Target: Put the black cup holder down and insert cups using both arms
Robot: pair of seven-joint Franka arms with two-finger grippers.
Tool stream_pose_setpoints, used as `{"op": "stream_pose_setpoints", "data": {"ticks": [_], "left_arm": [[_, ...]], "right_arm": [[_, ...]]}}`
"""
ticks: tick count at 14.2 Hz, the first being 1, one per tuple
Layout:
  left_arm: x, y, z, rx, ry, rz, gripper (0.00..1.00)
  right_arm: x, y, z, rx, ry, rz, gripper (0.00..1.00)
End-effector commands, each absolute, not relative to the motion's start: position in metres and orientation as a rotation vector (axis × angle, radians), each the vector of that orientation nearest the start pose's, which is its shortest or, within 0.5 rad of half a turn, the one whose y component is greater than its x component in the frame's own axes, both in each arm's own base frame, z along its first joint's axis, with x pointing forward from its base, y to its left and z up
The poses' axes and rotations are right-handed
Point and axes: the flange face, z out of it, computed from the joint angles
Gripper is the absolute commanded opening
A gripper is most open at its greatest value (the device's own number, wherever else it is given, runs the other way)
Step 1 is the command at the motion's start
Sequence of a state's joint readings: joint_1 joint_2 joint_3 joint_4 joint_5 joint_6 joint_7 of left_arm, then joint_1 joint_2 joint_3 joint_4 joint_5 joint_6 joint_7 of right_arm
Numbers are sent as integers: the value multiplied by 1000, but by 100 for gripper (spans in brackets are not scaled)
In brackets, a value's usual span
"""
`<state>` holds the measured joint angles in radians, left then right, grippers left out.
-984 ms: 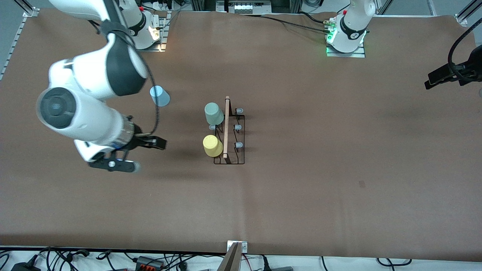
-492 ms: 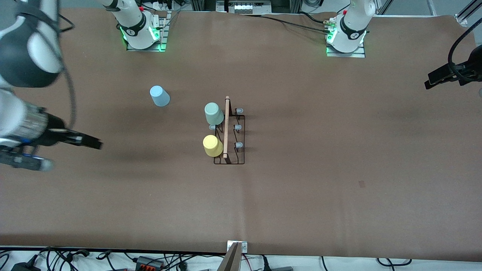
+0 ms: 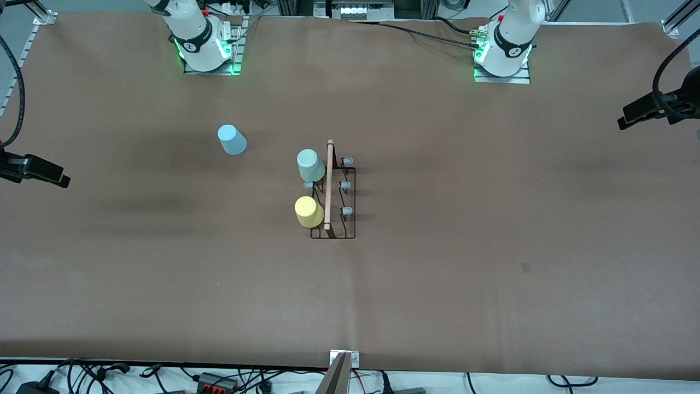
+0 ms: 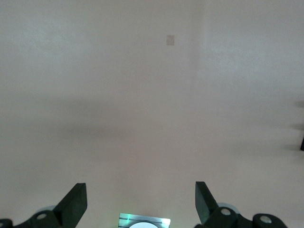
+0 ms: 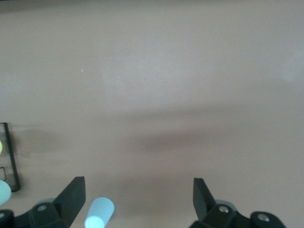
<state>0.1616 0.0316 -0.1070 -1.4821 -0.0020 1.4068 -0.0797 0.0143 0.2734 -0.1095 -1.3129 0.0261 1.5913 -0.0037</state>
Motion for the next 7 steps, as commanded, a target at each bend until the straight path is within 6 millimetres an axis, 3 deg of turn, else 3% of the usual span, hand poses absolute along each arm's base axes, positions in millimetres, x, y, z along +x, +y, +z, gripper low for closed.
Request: {"op": "stream_pose_setpoints", "data": {"ticks": [1,3,7], "left_arm": [[544,32,642,-3141,-187,171,100],[544,32,641,-3141,-187,176,100],[544,33,641,-3141,-189,176,100]], "right_arm": [[623,-45,582,-3162,91,-2,100],[613,-44,573,-3158,90,-12,100],[568,-43,553,-3147,78,-19,100]]}}
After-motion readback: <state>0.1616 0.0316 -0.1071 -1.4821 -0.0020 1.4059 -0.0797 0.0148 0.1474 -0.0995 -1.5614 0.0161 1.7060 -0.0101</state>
